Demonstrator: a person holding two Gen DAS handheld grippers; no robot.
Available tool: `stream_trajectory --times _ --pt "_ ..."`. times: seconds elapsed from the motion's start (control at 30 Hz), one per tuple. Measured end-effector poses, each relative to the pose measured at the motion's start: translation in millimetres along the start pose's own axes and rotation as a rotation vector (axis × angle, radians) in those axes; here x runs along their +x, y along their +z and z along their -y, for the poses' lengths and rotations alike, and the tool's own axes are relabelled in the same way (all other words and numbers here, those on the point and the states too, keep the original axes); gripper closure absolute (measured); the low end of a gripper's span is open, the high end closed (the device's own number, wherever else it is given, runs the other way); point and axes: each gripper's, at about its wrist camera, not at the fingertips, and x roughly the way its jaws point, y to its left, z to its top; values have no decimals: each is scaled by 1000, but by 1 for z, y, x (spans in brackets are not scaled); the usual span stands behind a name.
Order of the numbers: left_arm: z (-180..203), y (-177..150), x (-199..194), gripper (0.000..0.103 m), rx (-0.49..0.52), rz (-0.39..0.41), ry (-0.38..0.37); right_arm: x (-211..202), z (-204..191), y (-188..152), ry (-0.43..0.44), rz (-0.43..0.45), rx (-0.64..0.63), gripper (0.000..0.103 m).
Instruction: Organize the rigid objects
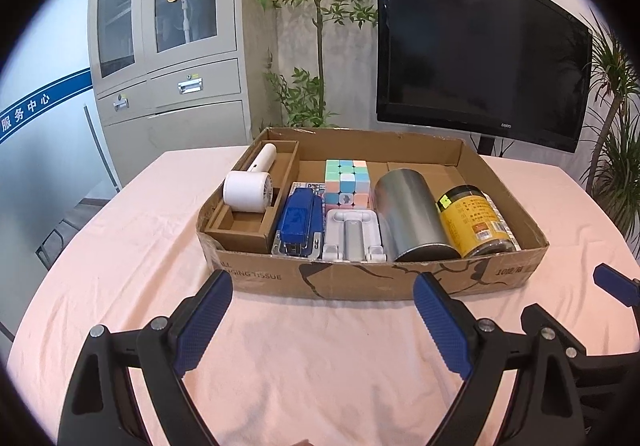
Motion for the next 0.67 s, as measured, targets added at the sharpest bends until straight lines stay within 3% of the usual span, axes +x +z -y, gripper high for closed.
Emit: stream_trajectory --times 0.33,0.57,0.67 --pt "-3 0 13 11 -5 -21 -11 13 -7 1 -14 -16 6 1" --pt "-2 0 16 11 -1 7 -78 20 -11 1 -21 -20 5 1" --pt "-6 5 22 0 -13 0 -139 25 -11 3 -3 -15 4 1"
